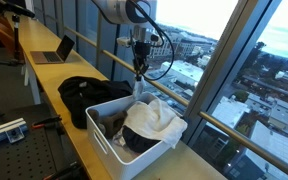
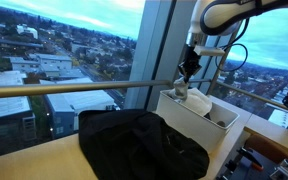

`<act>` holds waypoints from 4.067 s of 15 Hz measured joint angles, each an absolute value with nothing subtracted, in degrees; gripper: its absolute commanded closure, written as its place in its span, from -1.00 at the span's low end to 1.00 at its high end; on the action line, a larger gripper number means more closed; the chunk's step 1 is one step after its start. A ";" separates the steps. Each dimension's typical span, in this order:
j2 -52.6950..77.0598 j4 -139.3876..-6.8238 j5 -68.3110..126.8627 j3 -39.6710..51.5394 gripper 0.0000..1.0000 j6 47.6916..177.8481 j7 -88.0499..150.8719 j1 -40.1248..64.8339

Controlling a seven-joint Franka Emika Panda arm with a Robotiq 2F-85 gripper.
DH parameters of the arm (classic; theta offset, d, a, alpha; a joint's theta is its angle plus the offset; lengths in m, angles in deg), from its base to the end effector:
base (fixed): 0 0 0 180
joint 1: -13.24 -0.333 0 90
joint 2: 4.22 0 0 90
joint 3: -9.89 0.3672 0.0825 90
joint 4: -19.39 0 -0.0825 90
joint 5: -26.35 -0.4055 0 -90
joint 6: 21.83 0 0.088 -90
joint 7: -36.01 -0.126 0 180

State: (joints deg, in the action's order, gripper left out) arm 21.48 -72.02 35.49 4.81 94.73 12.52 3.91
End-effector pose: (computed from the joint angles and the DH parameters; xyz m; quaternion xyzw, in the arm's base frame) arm 0.7176 0.0502 0.3922 0.9878 -0.1267 0.0175 0.0887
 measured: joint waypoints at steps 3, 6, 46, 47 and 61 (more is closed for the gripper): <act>16.40 -81.60 35.56 4.47 0.43 97.38 12.24 5.96; 11.11 -91.80 36.45 3.98 0.15 101.32 12.22 8.31; 37.38 -80.81 36.18 14.88 -0.17 118.45 13.90 -8.09; 37.51 -80.70 36.08 14.88 -0.03 118.45 14.25 -8.06; 26.26 -83.96 28.12 16.28 0.96 118.57 25.01 1.29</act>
